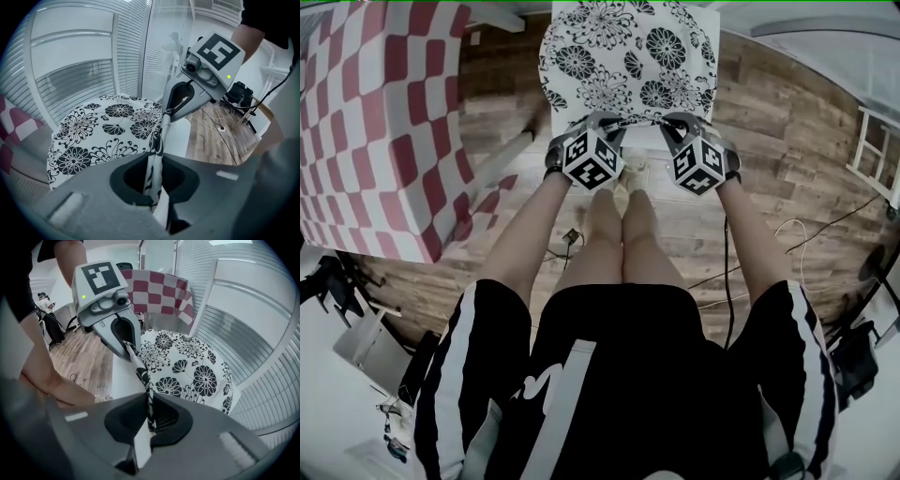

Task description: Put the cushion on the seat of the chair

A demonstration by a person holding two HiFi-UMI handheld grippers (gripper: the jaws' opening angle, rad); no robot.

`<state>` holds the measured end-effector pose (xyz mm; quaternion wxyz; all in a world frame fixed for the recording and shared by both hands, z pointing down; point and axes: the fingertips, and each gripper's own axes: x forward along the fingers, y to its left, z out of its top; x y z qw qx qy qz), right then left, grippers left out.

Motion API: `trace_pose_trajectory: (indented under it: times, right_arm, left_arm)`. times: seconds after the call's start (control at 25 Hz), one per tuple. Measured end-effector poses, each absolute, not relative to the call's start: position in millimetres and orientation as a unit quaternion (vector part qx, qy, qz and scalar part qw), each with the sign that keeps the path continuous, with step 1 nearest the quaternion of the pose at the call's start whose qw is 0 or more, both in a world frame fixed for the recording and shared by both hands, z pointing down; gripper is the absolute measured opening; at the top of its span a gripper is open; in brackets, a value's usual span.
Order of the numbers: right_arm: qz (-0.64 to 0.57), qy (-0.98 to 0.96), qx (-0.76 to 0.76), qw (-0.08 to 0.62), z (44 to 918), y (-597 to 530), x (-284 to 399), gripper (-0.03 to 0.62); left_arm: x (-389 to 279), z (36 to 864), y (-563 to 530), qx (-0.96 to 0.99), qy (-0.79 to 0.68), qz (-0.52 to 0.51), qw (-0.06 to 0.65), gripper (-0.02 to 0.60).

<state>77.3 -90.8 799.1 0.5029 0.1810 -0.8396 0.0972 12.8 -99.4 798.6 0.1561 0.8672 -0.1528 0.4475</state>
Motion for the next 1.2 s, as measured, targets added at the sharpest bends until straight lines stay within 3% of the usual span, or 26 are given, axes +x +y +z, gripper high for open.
trace_pose_trajectory:
  times: [0.16,0.56,1.2]
  right_arm:
    - [0.103,-0.837,0.164,0.511,809,-77,76,0.011]
    - [0.104,-0.824,0.145,0.538,833,-62,80,0.011]
    - [0.100,-0.799,0.132,0.579,855,-49,100,0.020]
  left_arm:
    - [10,807,-90,0.863,-0.143,0.457,0.158,0.035]
    - [14,827,-71,0.855,-0.108,0.475,0.177,0.133]
    - [32,835,-47,0.854,-0.097,0.467,0.209,0.204]
